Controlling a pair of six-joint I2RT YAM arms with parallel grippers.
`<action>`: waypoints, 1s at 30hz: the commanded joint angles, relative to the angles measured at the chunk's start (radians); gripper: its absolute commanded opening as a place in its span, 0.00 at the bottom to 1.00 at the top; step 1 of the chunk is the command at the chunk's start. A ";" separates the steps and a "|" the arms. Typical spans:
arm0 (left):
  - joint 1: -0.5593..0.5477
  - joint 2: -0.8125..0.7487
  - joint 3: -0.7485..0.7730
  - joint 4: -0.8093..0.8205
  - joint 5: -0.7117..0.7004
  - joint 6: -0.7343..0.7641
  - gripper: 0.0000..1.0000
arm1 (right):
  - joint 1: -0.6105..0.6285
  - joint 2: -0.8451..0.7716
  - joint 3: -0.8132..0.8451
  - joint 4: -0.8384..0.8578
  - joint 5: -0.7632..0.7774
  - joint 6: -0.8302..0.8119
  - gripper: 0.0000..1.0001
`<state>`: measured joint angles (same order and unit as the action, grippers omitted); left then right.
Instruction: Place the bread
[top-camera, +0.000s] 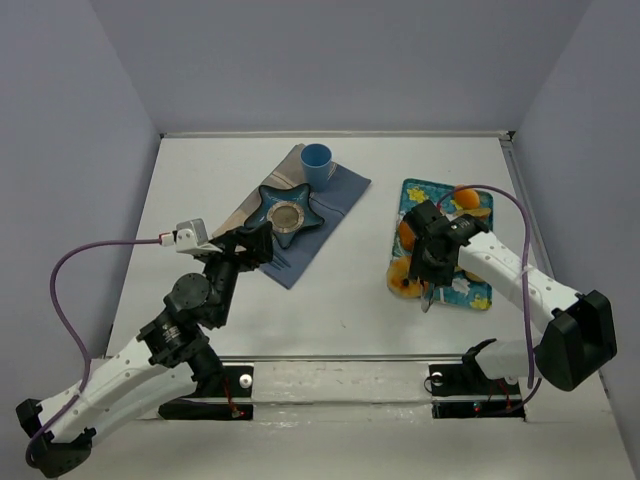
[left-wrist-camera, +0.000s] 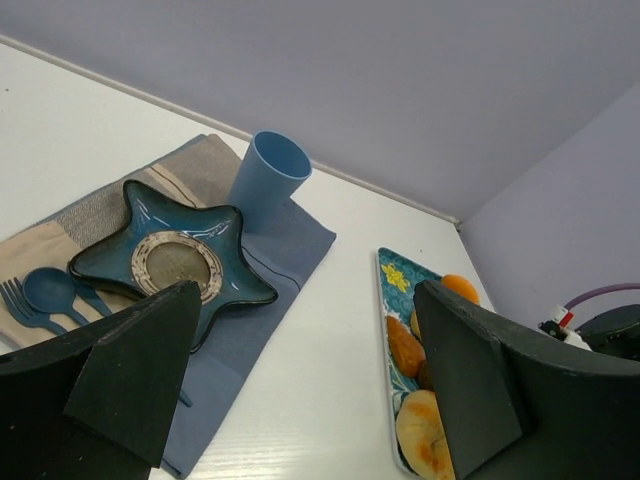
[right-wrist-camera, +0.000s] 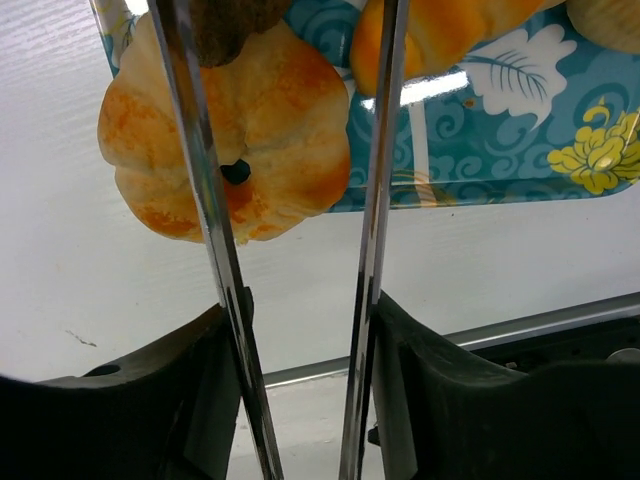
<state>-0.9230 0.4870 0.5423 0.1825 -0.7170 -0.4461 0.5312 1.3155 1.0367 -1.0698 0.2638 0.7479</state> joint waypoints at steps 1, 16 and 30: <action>-0.004 -0.034 -0.015 0.054 -0.061 0.000 0.99 | -0.014 -0.009 0.002 0.016 -0.012 -0.005 0.49; -0.004 -0.264 -0.074 0.008 -0.142 -0.055 0.99 | -0.014 -0.127 0.054 -0.120 0.078 0.059 0.07; -0.004 -0.304 -0.084 -0.008 -0.170 -0.075 0.99 | -0.014 -0.154 0.046 -0.105 0.071 0.062 0.07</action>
<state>-0.9230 0.1871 0.4656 0.1364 -0.8322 -0.5007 0.5232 1.1835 1.0725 -1.1820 0.3222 0.7906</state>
